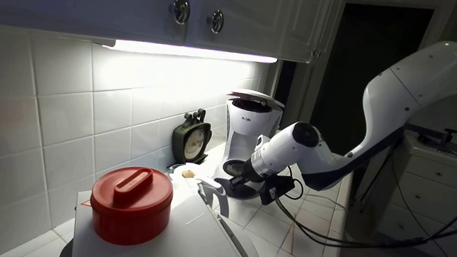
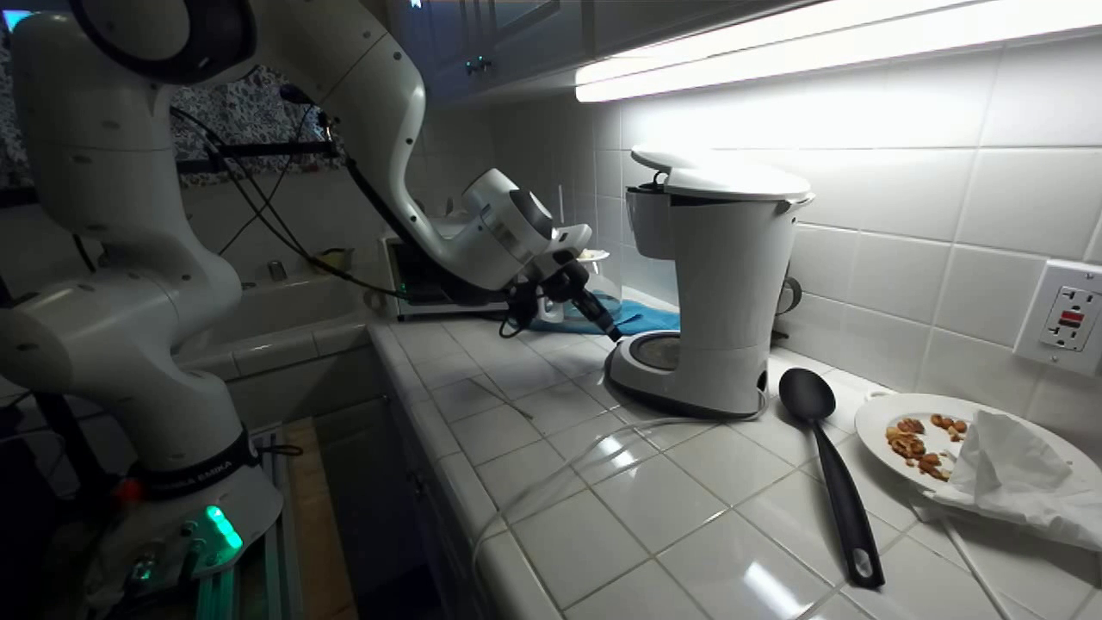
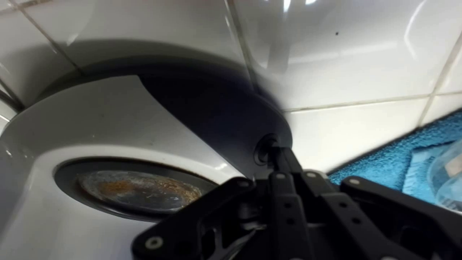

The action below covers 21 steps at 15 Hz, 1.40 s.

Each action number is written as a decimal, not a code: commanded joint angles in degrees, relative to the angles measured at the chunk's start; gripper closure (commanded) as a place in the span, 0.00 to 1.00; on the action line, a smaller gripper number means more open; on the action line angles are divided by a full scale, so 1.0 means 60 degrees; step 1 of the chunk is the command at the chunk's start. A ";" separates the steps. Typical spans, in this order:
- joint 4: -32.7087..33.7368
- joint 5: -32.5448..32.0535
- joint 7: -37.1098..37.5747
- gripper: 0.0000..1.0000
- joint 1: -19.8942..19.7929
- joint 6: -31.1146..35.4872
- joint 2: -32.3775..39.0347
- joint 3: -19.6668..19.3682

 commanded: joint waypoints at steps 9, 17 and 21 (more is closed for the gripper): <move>0.0147 -0.0259 -0.0016 0.97 0.0018 -0.0068 0.0202 -0.0096; -0.0112 -0.0097 -0.0125 0.97 -0.0098 -0.0077 0.0056 -0.0175; -0.0117 -0.0096 -0.0126 0.97 -0.0113 -0.0054 0.0048 -0.0237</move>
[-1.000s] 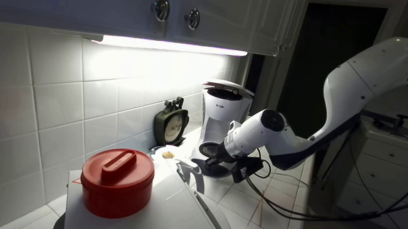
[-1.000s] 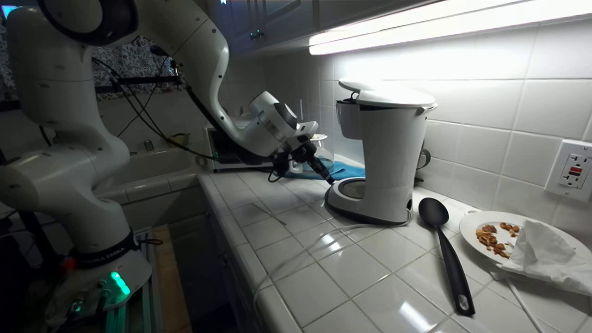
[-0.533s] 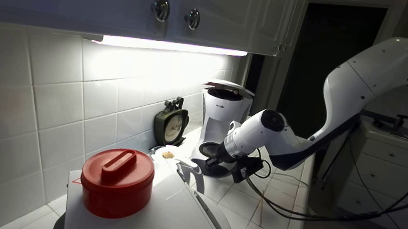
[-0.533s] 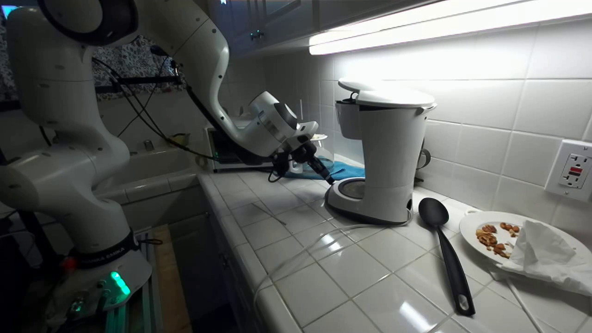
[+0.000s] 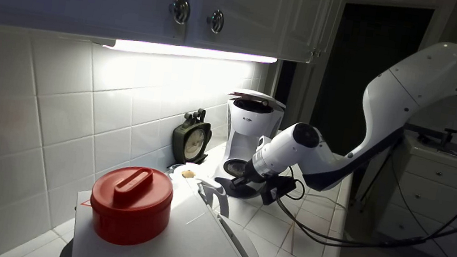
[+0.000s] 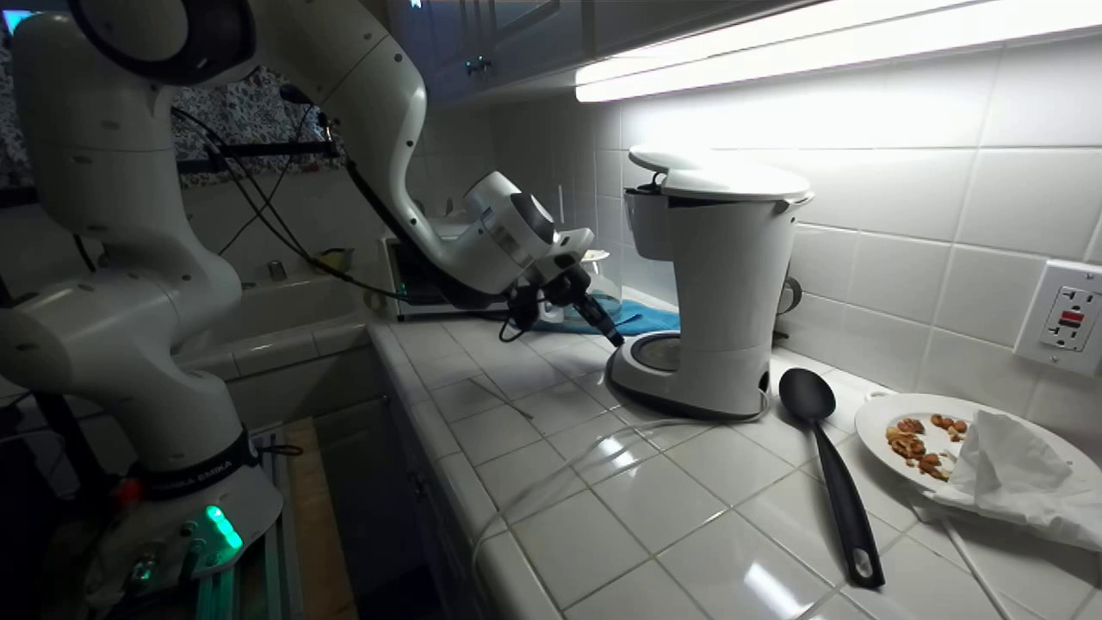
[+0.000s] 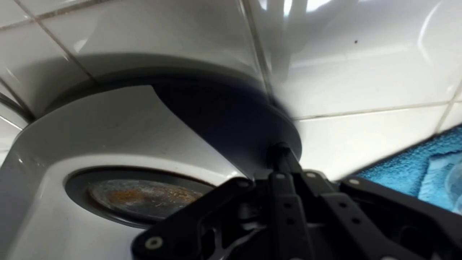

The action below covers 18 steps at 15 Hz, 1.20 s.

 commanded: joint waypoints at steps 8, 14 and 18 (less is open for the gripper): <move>0.0015 0.0101 -0.0301 0.98 -0.0018 0.0113 -0.0114 0.0022; 0.0169 0.0047 -0.0439 0.98 0.0058 0.0011 0.0044 0.0111; 0.0251 0.0013 -0.0477 0.98 0.0075 -0.0004 0.0139 0.0099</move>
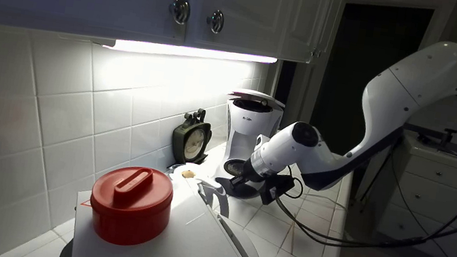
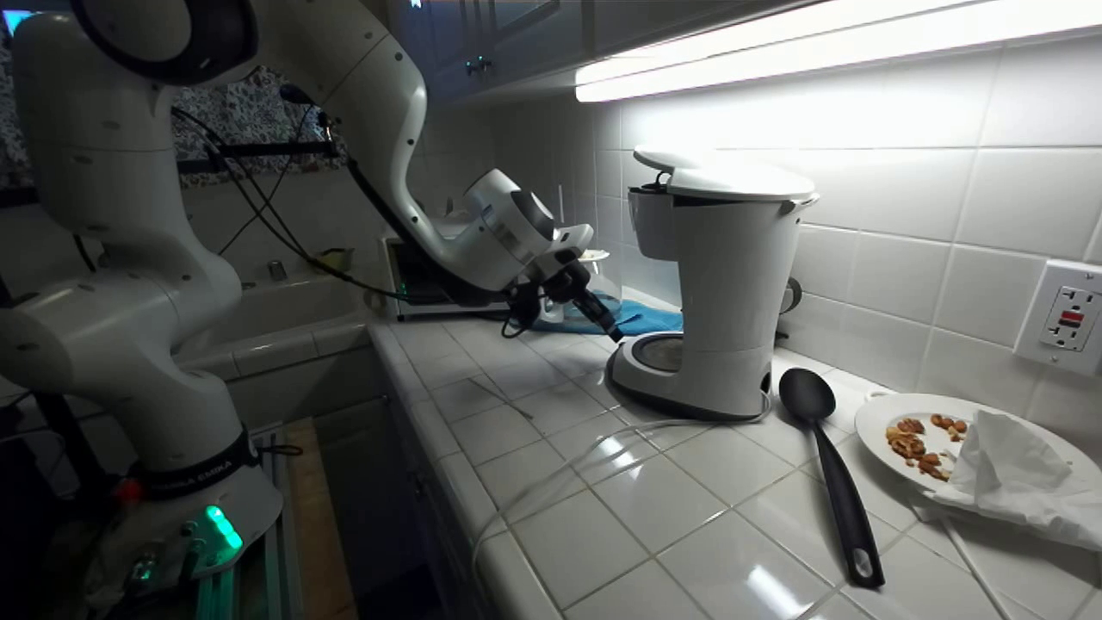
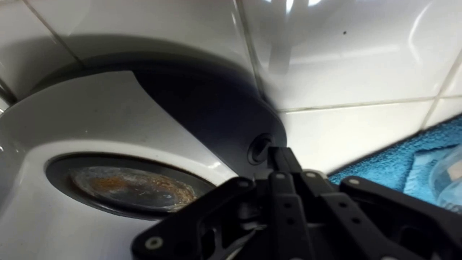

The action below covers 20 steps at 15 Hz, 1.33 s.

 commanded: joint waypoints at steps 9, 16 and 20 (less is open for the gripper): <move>0.0192 -0.0084 -0.0191 0.97 0.0010 -0.0036 0.0234 -0.0059; 0.0262 -0.0107 -0.0186 0.97 0.0020 -0.0040 0.0258 -0.0062; 0.0267 -0.0103 -0.0211 0.98 0.0012 -0.0032 0.0261 -0.0067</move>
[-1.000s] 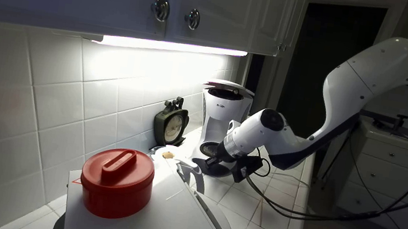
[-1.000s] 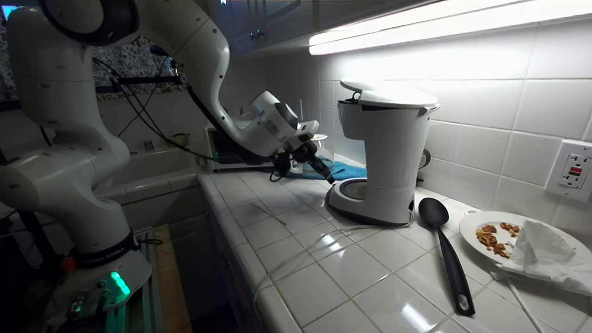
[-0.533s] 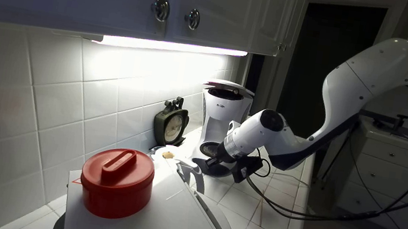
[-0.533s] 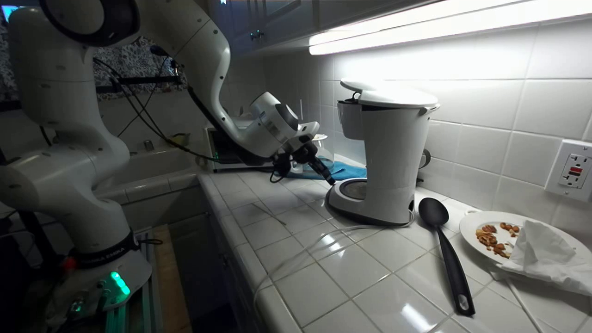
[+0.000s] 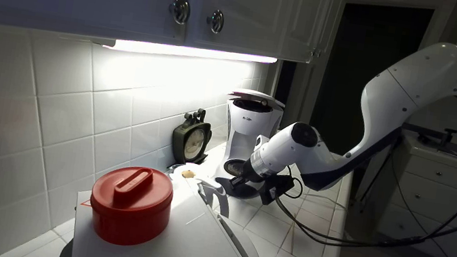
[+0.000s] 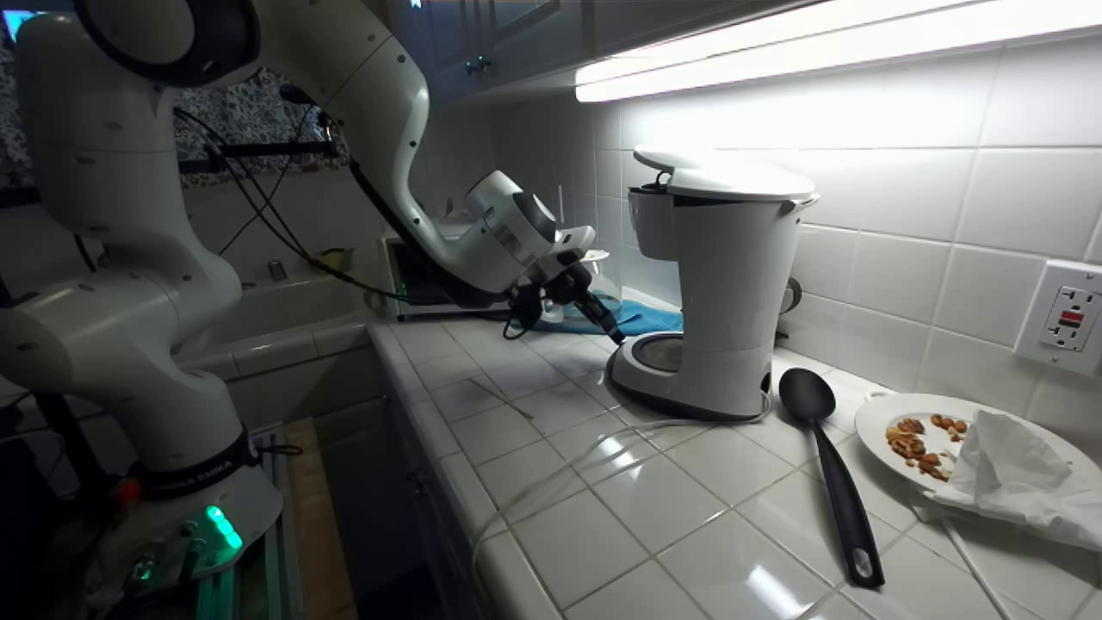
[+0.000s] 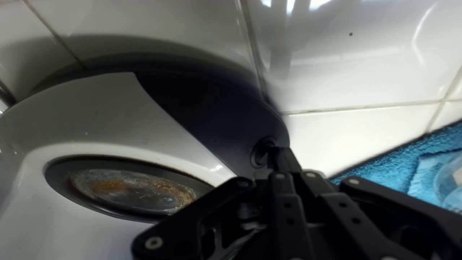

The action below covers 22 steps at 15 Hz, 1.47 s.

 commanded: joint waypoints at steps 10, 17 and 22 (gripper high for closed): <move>0.0284 -0.0123 -0.0142 0.97 0.0018 -0.0058 0.0239 -0.0055; 0.0436 -0.0117 -0.0167 0.98 0.0052 -0.0083 0.0376 -0.0038; 0.0571 -0.0085 -0.0255 0.97 0.0051 -0.0068 0.0473 -0.0029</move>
